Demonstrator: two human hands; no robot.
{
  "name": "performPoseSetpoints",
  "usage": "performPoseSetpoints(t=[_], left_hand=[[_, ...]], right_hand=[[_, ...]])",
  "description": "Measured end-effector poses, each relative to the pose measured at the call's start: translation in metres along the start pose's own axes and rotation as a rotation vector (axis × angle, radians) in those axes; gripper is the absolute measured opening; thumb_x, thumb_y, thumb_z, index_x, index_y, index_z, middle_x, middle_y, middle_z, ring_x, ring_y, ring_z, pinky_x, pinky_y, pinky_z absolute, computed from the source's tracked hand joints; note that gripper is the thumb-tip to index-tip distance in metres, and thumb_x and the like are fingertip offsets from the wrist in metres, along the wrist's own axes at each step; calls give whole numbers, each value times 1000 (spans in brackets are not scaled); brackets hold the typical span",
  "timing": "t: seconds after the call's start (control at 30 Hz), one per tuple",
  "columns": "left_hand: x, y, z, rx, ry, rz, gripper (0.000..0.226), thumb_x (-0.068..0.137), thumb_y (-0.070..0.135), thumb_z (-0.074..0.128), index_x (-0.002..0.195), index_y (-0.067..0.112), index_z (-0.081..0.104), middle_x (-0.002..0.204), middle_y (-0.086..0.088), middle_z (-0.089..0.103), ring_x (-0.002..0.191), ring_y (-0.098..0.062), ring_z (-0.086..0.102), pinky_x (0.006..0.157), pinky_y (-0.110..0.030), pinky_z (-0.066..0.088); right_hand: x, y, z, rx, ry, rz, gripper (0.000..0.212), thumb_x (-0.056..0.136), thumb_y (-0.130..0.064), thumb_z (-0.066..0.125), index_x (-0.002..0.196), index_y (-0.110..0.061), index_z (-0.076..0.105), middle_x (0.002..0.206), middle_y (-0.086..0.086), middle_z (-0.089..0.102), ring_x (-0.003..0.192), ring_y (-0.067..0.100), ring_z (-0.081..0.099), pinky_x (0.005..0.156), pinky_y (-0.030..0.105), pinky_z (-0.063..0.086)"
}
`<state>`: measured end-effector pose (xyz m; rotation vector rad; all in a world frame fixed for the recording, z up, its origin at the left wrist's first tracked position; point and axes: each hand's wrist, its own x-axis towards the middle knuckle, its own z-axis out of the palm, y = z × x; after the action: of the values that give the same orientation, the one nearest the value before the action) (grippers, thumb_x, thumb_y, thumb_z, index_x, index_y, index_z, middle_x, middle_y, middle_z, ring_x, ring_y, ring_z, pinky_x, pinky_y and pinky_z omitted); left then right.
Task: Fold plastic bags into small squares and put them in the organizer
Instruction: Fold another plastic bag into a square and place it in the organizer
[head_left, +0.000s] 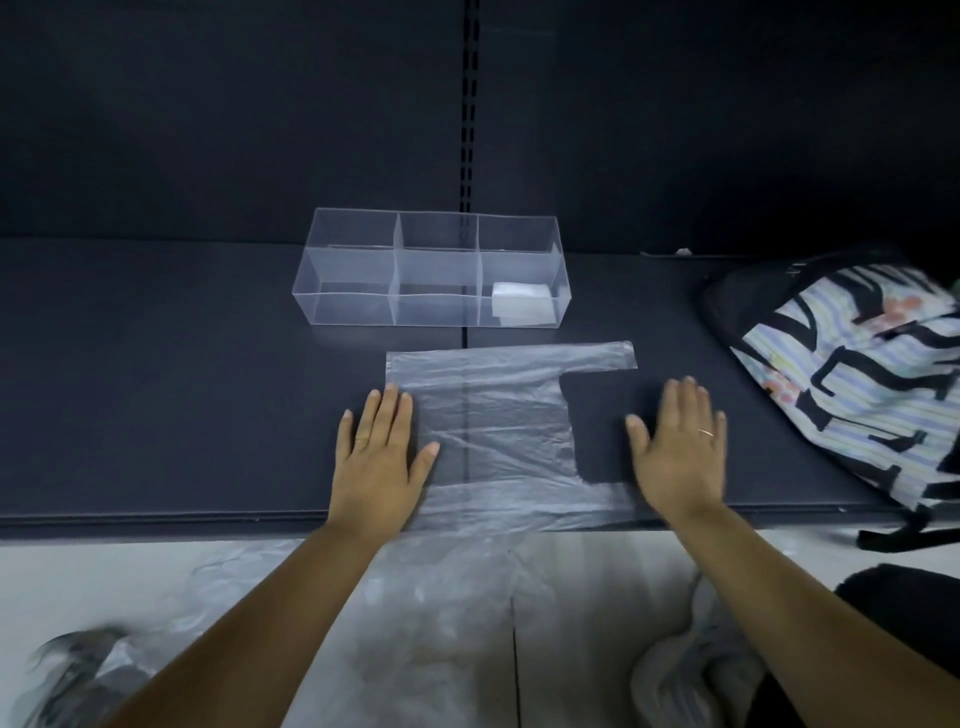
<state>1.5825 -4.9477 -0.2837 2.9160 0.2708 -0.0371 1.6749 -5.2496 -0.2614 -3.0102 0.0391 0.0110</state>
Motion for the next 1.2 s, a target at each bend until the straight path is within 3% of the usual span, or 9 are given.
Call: performPoseSetpoints(t=[0.07, 0.2, 0.4, 0.67, 0.77, 0.83, 0.97, 1.1, 1.2], left_hand=[[16, 7, -5, -14, 36, 34, 74, 90, 57, -4, 152, 17, 2, 160, 1, -4, 143, -9, -15, 115, -33, -19], [48, 11, -6, -4, 3, 53, 62, 99, 47, 8, 152, 16, 1, 161, 1, -3, 147, -13, -11, 116, -35, -15], [49, -5, 11, 89, -40, 18, 71, 92, 54, -1, 153, 17, -5, 161, 2, -9, 146, -12, -14, 117, -36, -15], [41, 5, -4, 121, -46, 16, 66, 100, 46, 15, 152, 10, -1, 161, -7, -4, 148, -21, -8, 119, -43, -7], [4, 23, -15, -43, 99, 183, 64, 100, 47, 20, 148, 5, 28, 156, -12, 26, 145, -27, 21, 119, -44, 11], [-33, 28, -10, -75, 53, 288, 72, 98, 56, 22, 145, 4, 36, 153, -12, 32, 142, -28, 29, 114, -44, 17], [-75, 11, -1, 72, -36, 335, 74, 84, 44, 67, 141, 4, 43, 149, -13, 38, 137, -30, 37, 112, -45, 24], [-77, 0, -8, 114, 41, 272, 71, 65, 10, 86, 130, 5, 58, 137, -11, 55, 124, -28, 54, 102, -48, 43], [-80, -3, -15, 78, 136, 322, 60, 62, 3, 86, 119, 6, 67, 126, -10, 64, 114, -27, 62, 92, -49, 50]], right_hand=[[4, -49, -1, 86, 32, -209, 62, 99, -38, 41, 149, -5, 26, 158, 13, 21, 146, 28, 16, 119, 44, 9], [5, -137, 16, 144, -136, -509, 60, 103, -42, 25, 153, -14, 10, 162, 3, 1, 149, 17, -4, 119, 35, -8], [34, -107, 42, 31, -189, -440, 66, 99, -54, 17, 154, -21, 0, 162, -1, -6, 148, 14, -10, 118, 36, -12], [49, -1, 11, -68, 14, -88, 62, 100, -37, 34, 152, -6, 17, 160, 15, 10, 148, 29, 7, 119, 48, 4], [5, -25, -1, 147, 139, -256, 60, 98, -32, 45, 147, -1, 30, 155, 20, 24, 144, 35, 22, 118, 50, 14], [-42, -48, 2, 302, 67, -415, 64, 97, -44, 40, 148, -6, 31, 156, 14, 25, 145, 29, 21, 119, 46, 13], [-104, -65, 24, 105, -143, -721, 80, 90, -62, 40, 150, -12, 28, 158, 7, 22, 146, 22, 20, 117, 43, 11], [-98, -37, 22, 107, -39, -628, 66, 79, -29, 76, 136, -6, 52, 144, 11, 47, 132, 30, 46, 111, 42, 23], [-89, -17, 14, 139, 51, -622, 55, 67, -17, 87, 117, -6, 68, 124, 13, 64, 109, 34, 64, 95, 44, 49]])
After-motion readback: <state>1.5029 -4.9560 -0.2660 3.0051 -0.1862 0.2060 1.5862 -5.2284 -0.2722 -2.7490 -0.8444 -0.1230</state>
